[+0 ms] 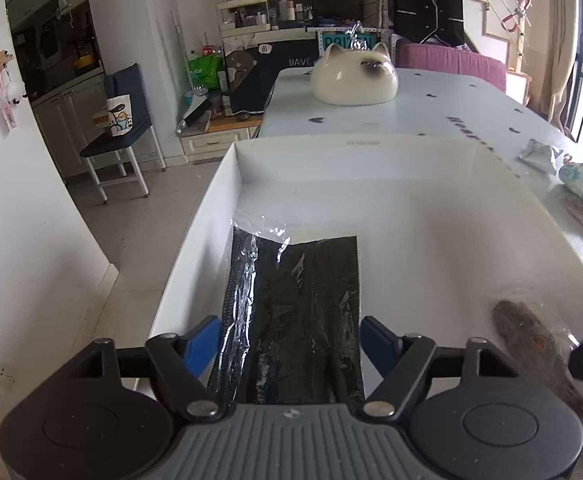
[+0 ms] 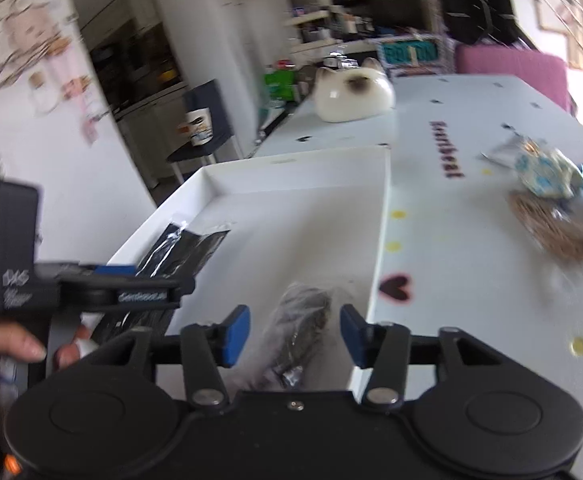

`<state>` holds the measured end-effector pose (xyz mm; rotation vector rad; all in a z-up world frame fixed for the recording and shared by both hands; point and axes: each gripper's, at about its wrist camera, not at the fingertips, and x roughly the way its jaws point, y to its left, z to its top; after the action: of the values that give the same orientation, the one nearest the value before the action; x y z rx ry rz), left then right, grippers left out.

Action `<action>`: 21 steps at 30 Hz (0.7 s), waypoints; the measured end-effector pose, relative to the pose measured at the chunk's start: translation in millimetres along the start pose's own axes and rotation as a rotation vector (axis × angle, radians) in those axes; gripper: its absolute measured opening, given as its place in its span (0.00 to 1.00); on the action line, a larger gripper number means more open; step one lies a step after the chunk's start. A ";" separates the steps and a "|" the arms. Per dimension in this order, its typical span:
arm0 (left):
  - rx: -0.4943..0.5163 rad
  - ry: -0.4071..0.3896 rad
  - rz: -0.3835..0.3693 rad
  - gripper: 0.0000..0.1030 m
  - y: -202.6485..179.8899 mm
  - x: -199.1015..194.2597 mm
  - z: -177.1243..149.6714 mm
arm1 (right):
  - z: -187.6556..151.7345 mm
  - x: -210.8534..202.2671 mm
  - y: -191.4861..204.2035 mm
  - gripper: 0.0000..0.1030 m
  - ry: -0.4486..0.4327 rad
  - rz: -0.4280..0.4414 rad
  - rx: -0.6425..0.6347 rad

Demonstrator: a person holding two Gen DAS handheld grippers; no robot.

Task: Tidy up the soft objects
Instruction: 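Carry black packet with left tool into white tray while right tool lowers dark-strand bag beside it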

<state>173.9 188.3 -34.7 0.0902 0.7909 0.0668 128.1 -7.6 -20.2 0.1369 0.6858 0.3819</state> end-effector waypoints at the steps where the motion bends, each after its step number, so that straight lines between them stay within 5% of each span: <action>1: -0.001 0.000 -0.002 0.82 0.8 -0.5 -0.9 | -1.1 -2.1 3.1 0.58 -0.005 0.000 -0.022; 8: 0.008 -0.029 -0.013 0.90 1.9 -13.9 -2.4 | 0.2 -15.5 5.3 0.56 -0.016 0.021 -0.066; 11: -0.008 -0.043 -0.022 0.90 5.1 -20.3 -1.9 | 1.7 -19.5 4.8 0.43 -0.029 0.042 -0.076; 16: -0.043 -0.030 -0.100 0.73 5.6 -27.7 -2.0 | 14.0 -3.8 9.4 0.21 0.006 0.129 -0.055; 21: -0.019 0.031 -0.161 0.62 -4.2 -24.0 -8.9 | 18.3 23.2 21.0 0.16 0.088 0.218 -0.038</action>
<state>150.9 182.4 -24.5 0.0073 0.8255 -0.0774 150.0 20.8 -14.7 0.1599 0.7523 0.6126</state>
